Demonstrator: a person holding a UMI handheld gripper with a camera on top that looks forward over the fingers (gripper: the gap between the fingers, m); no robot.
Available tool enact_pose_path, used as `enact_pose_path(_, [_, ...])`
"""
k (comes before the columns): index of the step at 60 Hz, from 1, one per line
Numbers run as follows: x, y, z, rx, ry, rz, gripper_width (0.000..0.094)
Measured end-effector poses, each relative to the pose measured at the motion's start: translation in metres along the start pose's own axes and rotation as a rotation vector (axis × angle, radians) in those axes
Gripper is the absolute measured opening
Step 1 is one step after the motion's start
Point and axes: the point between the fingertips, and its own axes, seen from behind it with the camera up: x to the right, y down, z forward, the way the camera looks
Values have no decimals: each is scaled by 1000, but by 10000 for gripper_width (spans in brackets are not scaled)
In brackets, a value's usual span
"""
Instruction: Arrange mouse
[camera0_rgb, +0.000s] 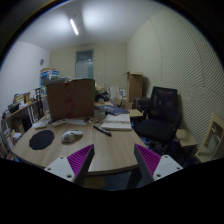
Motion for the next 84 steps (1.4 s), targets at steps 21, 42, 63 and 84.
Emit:
enact_pose_path(21, [-111,3,86,-126,-207,12,834])
enact_pose_path(42, [-221,39,190,-302,-295,24,837])
enact_pose_path(63, [-241,34,268,-312,-167,-38,845])
enact_pose_path(84, [-241,33,282,-304,-105,-46,508])
